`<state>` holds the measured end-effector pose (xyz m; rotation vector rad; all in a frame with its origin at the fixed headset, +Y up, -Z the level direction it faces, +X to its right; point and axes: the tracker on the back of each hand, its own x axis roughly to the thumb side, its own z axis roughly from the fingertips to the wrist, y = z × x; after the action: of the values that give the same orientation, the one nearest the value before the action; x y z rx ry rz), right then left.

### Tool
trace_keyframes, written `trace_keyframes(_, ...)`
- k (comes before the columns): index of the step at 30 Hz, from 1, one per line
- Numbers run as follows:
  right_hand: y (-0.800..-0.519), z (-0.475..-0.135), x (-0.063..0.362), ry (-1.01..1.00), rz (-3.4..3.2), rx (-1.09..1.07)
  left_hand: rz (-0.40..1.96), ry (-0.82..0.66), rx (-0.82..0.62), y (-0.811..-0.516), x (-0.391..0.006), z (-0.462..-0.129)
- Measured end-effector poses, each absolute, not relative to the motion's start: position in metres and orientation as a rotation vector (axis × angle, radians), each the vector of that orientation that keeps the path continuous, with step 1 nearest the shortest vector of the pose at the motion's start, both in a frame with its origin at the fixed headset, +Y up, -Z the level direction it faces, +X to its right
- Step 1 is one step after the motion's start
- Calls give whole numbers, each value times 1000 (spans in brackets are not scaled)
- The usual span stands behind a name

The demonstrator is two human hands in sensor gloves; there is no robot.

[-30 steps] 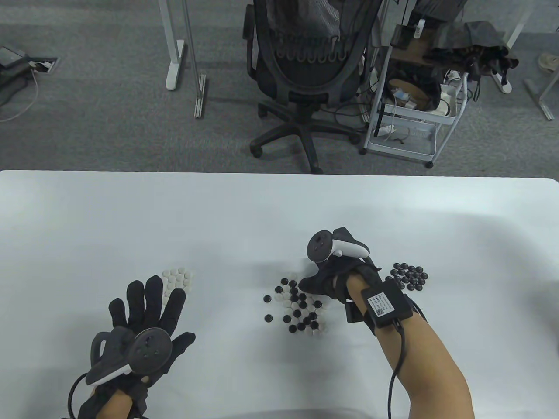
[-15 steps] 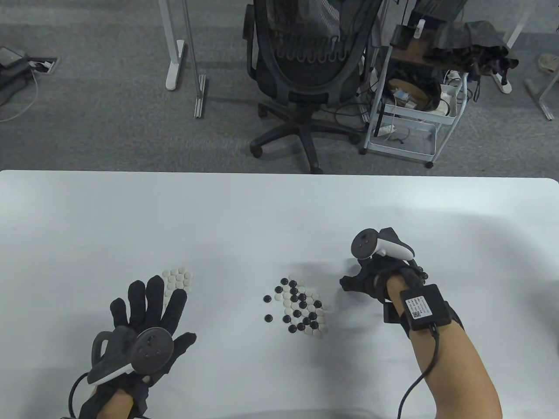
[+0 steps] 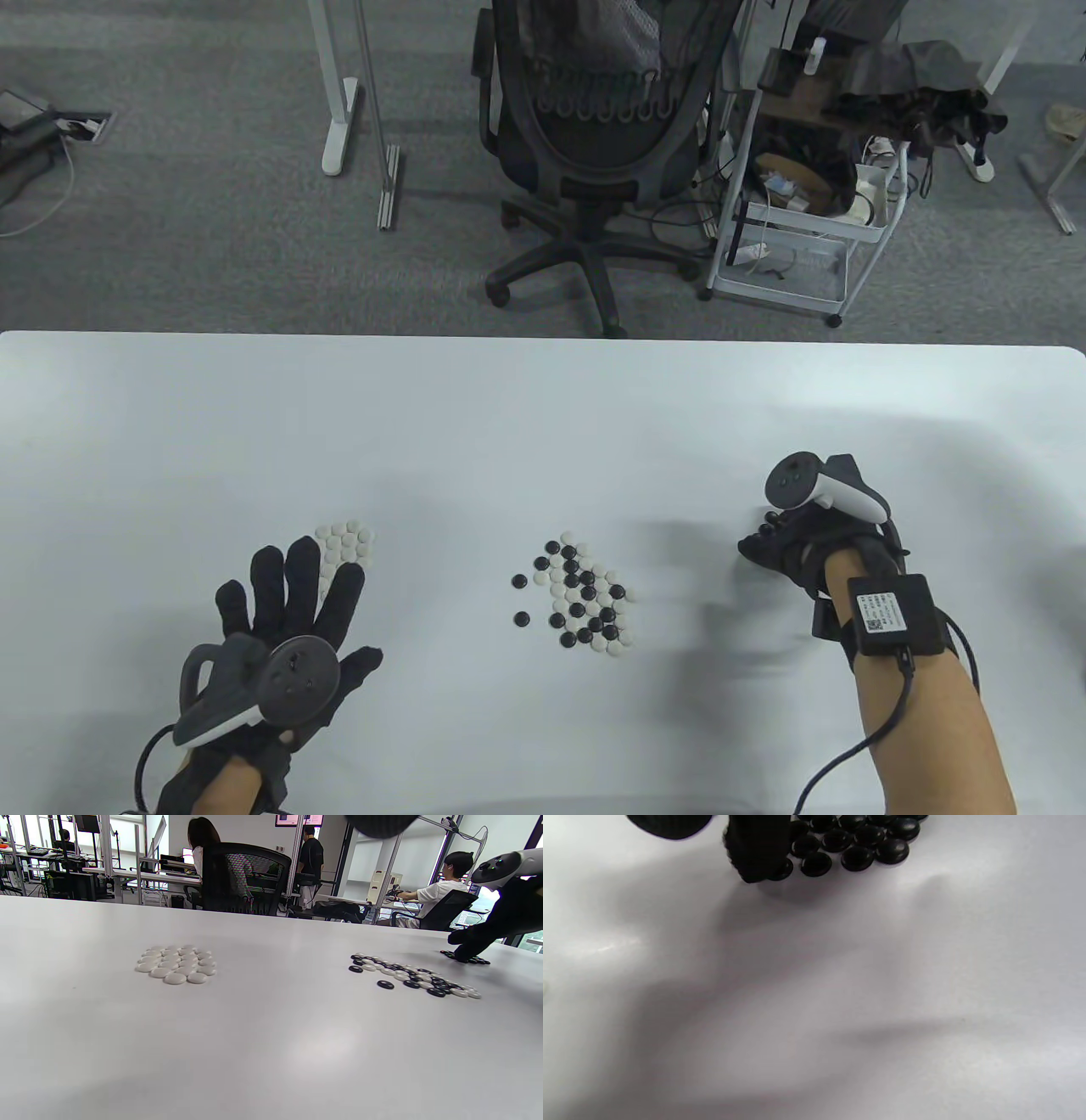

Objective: Go stone sorting task

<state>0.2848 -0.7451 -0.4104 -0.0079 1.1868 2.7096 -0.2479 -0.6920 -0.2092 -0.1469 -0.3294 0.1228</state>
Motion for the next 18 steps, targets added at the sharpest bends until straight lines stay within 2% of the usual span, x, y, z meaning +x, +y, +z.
trace_keyframes(4, -738, -412, 281, 1160, 2714, -3, 128, -327, -142, -691, -249, -209)
trace_keyframes(7, -722, -413, 261, 1109, 2695, 79, 128, -326, -142, -692, -249, -209)
trace_keyframes(13, -701, -408, 185, 1096, 2666, 406, 123, -326, -146, -692, -248, -209)
trace_keyframes(18, -706, -394, 112, 1155, 2652, 676, 127, -325, -143, -691, -249, -209)
